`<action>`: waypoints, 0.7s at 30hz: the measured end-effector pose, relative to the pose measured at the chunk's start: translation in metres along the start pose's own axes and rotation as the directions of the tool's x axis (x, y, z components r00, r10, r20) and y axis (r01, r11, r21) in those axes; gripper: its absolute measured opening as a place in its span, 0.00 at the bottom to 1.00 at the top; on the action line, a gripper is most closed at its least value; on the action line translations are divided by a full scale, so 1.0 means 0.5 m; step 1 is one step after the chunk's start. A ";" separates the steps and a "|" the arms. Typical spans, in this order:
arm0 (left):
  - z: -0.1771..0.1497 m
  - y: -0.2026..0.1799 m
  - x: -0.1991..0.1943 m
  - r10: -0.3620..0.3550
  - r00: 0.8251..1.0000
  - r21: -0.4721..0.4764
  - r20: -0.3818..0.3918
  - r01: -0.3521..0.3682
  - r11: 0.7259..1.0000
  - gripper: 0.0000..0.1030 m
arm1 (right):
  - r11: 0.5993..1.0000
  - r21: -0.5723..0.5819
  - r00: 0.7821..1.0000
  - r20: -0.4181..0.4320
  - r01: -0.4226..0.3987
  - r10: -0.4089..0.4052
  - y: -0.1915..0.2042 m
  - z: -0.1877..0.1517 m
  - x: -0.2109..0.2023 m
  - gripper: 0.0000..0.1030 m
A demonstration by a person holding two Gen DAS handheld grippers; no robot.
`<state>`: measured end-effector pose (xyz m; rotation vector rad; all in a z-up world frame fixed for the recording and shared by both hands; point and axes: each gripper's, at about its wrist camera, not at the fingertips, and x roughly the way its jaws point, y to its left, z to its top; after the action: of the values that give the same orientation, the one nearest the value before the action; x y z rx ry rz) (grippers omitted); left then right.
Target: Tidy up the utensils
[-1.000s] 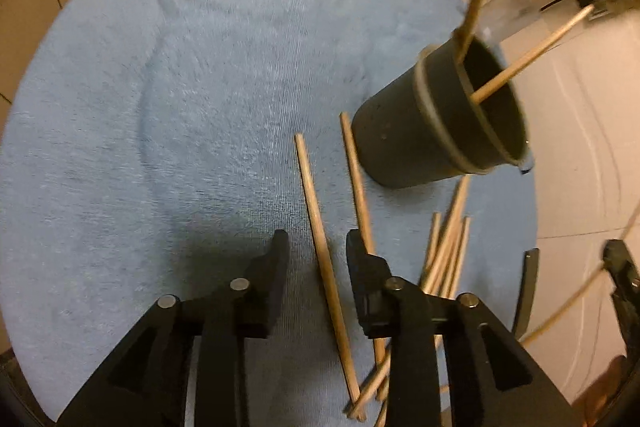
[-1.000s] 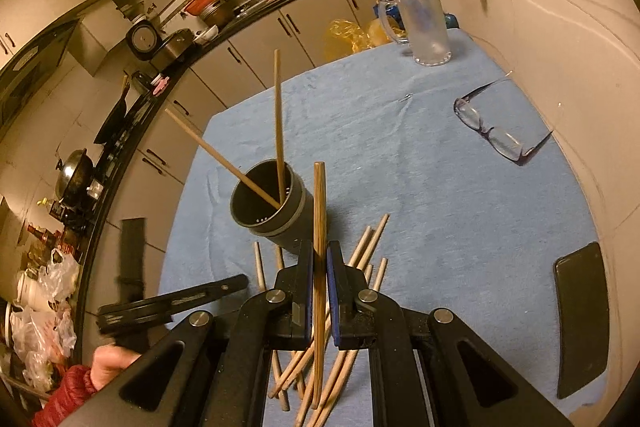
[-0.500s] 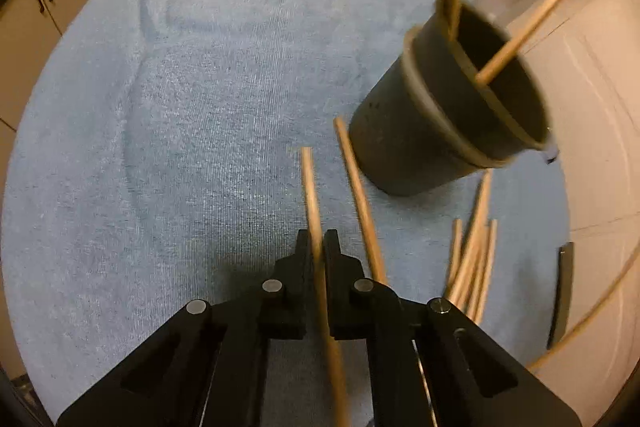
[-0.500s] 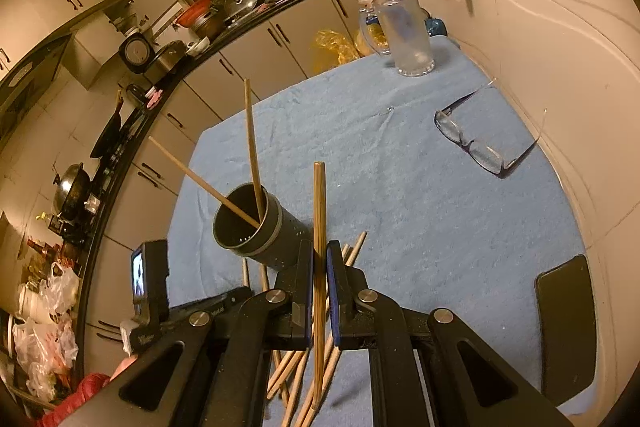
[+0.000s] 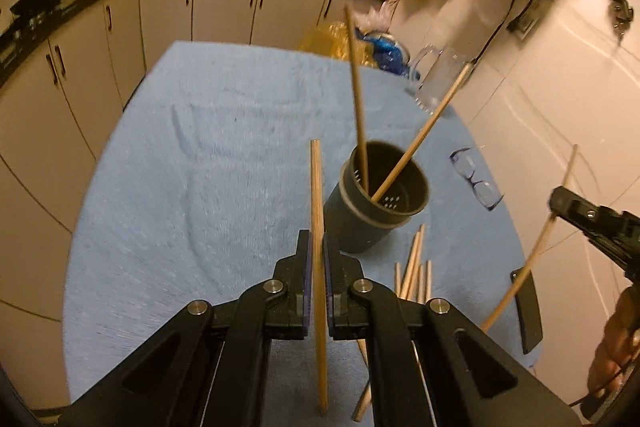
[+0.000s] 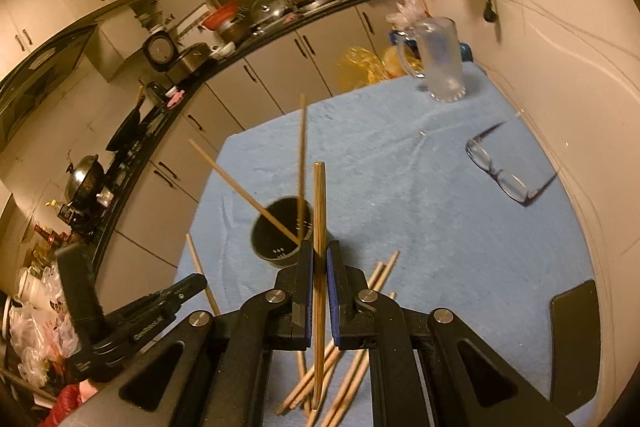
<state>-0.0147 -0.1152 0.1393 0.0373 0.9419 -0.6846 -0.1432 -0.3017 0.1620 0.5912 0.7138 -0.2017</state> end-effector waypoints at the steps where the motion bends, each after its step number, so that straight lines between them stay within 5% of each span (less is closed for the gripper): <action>1: 0.000 0.000 -0.010 -0.003 1.000 0.003 0.010 0.003 1.000 0.05 | 1.000 -0.007 1.000 0.004 -0.002 0.002 0.006 0.000 -0.001 0.06; 21: 0.034 0.004 -0.102 -0.019 0.993 0.035 0.112 0.016 0.999 0.00 | 1.000 -0.025 0.998 0.062 -0.011 0.012 0.042 0.012 -0.030 0.06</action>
<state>-0.0215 -0.0922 0.1875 0.0202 0.8230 -0.7117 -0.1431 -0.2880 0.1847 0.5634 0.6520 -0.1998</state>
